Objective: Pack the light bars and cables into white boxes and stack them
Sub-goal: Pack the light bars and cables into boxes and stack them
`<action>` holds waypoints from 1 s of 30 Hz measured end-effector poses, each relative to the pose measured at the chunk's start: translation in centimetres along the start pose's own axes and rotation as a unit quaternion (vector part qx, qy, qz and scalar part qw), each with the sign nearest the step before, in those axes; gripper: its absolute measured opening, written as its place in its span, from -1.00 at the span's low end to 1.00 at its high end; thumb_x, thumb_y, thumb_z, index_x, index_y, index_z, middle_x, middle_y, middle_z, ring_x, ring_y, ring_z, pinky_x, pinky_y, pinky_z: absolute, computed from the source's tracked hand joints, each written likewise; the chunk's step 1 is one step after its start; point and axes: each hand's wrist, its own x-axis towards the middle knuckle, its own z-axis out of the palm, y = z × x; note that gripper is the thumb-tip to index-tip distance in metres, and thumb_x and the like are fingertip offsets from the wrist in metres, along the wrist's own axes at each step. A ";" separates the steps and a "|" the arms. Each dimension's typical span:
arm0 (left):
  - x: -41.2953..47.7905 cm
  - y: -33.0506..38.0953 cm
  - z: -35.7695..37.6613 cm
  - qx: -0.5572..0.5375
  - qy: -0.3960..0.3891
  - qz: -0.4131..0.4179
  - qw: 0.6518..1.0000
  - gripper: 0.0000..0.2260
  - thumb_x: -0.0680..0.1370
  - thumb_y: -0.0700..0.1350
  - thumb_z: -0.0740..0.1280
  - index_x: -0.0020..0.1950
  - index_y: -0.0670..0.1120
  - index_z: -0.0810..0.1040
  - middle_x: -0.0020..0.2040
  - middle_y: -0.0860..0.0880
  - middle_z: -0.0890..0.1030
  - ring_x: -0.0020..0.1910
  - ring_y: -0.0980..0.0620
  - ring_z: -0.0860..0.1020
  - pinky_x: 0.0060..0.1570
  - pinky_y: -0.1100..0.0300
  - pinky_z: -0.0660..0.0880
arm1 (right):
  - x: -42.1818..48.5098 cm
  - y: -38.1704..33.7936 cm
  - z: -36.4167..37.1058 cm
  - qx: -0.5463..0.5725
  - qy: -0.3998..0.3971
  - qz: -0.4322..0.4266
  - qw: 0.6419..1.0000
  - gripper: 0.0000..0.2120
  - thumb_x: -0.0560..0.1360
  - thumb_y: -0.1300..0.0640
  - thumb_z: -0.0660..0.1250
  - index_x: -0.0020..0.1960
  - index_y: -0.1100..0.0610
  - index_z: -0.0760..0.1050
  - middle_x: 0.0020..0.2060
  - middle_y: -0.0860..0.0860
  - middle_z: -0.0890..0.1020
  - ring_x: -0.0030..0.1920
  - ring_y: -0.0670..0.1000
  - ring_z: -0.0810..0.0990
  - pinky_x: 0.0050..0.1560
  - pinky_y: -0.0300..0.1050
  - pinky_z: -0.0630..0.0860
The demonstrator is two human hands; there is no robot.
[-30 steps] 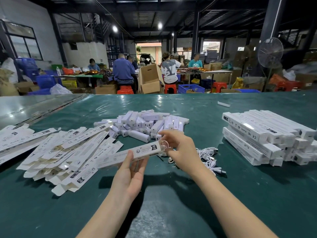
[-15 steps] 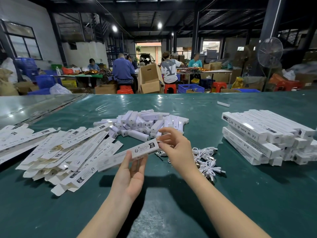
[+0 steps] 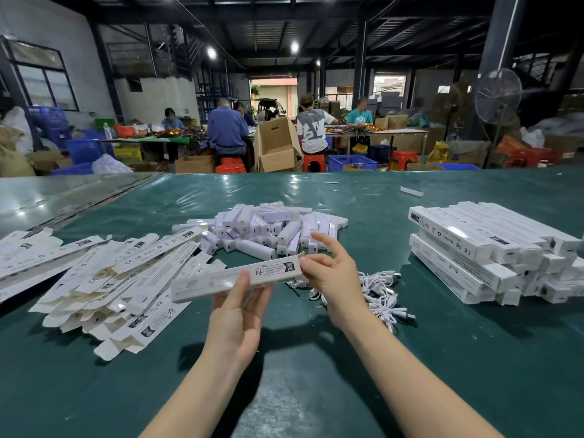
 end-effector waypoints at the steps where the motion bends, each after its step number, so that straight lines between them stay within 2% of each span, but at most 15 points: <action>1: -0.1 0.0 0.1 0.016 -0.010 0.011 1.000 -0.86 0.54 -0.31 0.22 -0.10 -0.08 0.46 -0.35 -0.01 0.66 -0.35 0.09 0.65 -0.21 0.16 0.62 | 0.1 -0.2 -0.2 0.006 -0.002 0.014 1.000 -0.64 0.45 0.43 0.28 0.13 0.06 0.43 -0.39 0.00 0.59 -0.30 0.01 0.52 -0.29 -0.22 0.48; 5: -1.1 -0.5 0.7 0.099 -0.058 0.076 0.990 -0.82 0.49 -0.37 0.25 -0.14 -0.09 0.49 -0.30 0.02 0.66 -0.27 0.10 0.65 -0.15 0.18 0.62 | 0.3 -1.1 -1.1 0.055 -0.001 0.080 0.995 -0.61 0.45 0.42 0.27 0.20 0.10 0.39 -0.45 -0.03 0.62 -0.44 -0.08 0.58 -0.43 -0.31 0.50; 9: -1.3 -0.5 0.8 0.108 -0.057 0.084 0.989 -0.81 0.48 -0.40 0.25 -0.15 -0.10 0.47 -0.32 0.02 0.66 -0.29 0.12 0.64 -0.08 0.14 0.60 | 0.1 -0.9 -1.1 0.088 0.043 0.109 0.989 -0.60 0.45 0.40 0.31 0.15 0.06 0.28 -0.23 0.09 0.58 -0.40 -0.08 0.56 -0.36 -0.25 0.48; 10: -1.3 -0.4 0.9 0.099 -0.055 0.077 0.991 -0.81 0.49 -0.40 0.25 -0.15 -0.11 0.46 -0.34 0.01 0.65 -0.31 0.12 0.64 -0.07 0.12 0.60 | 0.1 -0.7 -1.0 0.096 0.048 0.107 0.988 -0.59 0.45 0.39 0.32 0.14 0.05 0.28 -0.23 0.08 0.56 -0.39 -0.09 0.55 -0.31 -0.23 0.48; 12: -1.1 -0.3 0.9 0.082 -0.045 0.064 0.994 -0.81 0.49 -0.40 0.25 -0.17 -0.11 0.45 -0.38 0.01 0.63 -0.35 0.11 0.63 -0.08 0.10 0.60 | 0.1 -0.4 -0.6 0.079 0.061 0.070 0.993 -0.58 0.45 0.40 0.32 0.16 0.05 0.28 -0.32 0.03 0.53 -0.39 -0.11 0.55 -0.27 -0.21 0.47; 14: -0.9 -0.3 0.8 0.065 -0.029 0.051 0.996 -0.81 0.50 -0.39 0.24 -0.17 -0.10 0.44 -0.40 0.00 0.62 -0.35 0.10 0.61 -0.10 0.11 0.60 | 0.0 0.0 -0.3 0.028 0.073 -0.002 0.997 -0.57 0.46 0.39 0.31 0.21 0.06 0.29 -0.37 -0.01 0.53 -0.29 -0.05 0.55 -0.18 -0.18 0.47; 16: -0.6 -0.1 0.7 0.046 -0.020 0.043 0.998 -0.82 0.51 -0.39 0.24 -0.15 -0.11 0.45 -0.39 -0.01 0.62 -0.32 0.08 0.59 -0.12 0.12 0.61 | -0.3 0.2 0.1 -0.017 0.056 -0.061 0.996 -0.57 0.47 0.37 0.29 0.17 -0.05 0.30 -0.37 -0.05 0.55 -0.17 -0.02 0.56 -0.01 -0.17 0.46; 17: -0.5 0.1 0.6 0.040 -0.017 0.042 0.998 -0.82 0.51 -0.39 0.25 -0.14 -0.11 0.45 -0.38 -0.01 0.63 -0.31 0.07 0.59 -0.14 0.13 0.62 | -0.5 0.2 0.2 -0.027 0.039 -0.078 0.996 -0.57 0.48 0.37 0.28 0.13 -0.10 0.30 -0.37 -0.07 0.54 -0.17 -0.08 0.56 0.01 -0.23 0.45; 19: -0.3 0.3 0.5 0.035 -0.012 0.040 0.999 -0.82 0.50 -0.39 0.25 -0.13 -0.12 0.46 -0.37 -0.02 0.64 -0.33 0.08 0.62 -0.19 0.15 0.63 | -0.7 0.3 0.5 -0.042 0.005 -0.094 0.995 -0.53 0.48 0.40 0.26 0.10 -0.15 0.29 -0.33 -0.06 0.53 -0.27 -0.19 0.54 -0.10 -0.36 0.45; 20: -0.2 0.4 0.4 0.034 -0.009 0.039 0.999 -0.82 0.50 -0.39 0.25 -0.13 -0.12 0.47 -0.37 -0.02 0.64 -0.34 0.09 0.62 -0.20 0.15 0.63 | -0.8 0.3 0.6 -0.054 -0.014 -0.098 0.994 -0.50 0.47 0.42 0.26 0.12 -0.15 0.29 -0.30 -0.04 0.53 -0.28 -0.20 0.54 -0.13 -0.36 0.46; 25: 0.2 0.5 0.0 0.041 0.015 0.029 0.999 -0.84 0.50 -0.37 0.26 -0.13 -0.11 0.47 -0.36 -0.02 0.65 -0.36 0.08 0.64 -0.20 0.15 0.62 | -0.9 0.5 0.3 -0.106 -0.079 -0.090 0.987 -0.40 0.40 0.54 0.17 0.12 -0.14 0.32 -0.20 -0.07 0.63 -0.15 -0.14 0.60 0.00 -0.21 0.50; 28: 0.4 0.4 -0.2 0.044 0.028 0.008 0.999 -0.87 0.50 -0.35 0.29 -0.12 -0.13 0.50 -0.34 -0.06 0.67 -0.34 0.05 0.65 -0.23 0.15 0.62 | -1.0 0.7 0.4 -0.194 -0.020 -0.133 0.972 -0.44 0.34 0.54 0.17 0.02 -0.10 0.40 -0.25 -0.11 0.57 -0.19 -0.13 0.56 -0.10 -0.28 0.47; 30: 0.4 0.3 -0.3 0.047 0.036 -0.010 0.998 -0.91 0.49 -0.34 0.30 -0.11 -0.16 0.52 -0.26 -0.11 0.67 -0.27 0.01 0.65 -0.25 0.16 0.62 | -1.1 1.1 0.5 -0.290 0.021 -0.184 0.939 -0.58 0.34 0.48 0.24 -0.02 0.01 0.51 -0.25 -0.14 0.46 -0.21 -0.10 0.47 -0.14 -0.29 0.38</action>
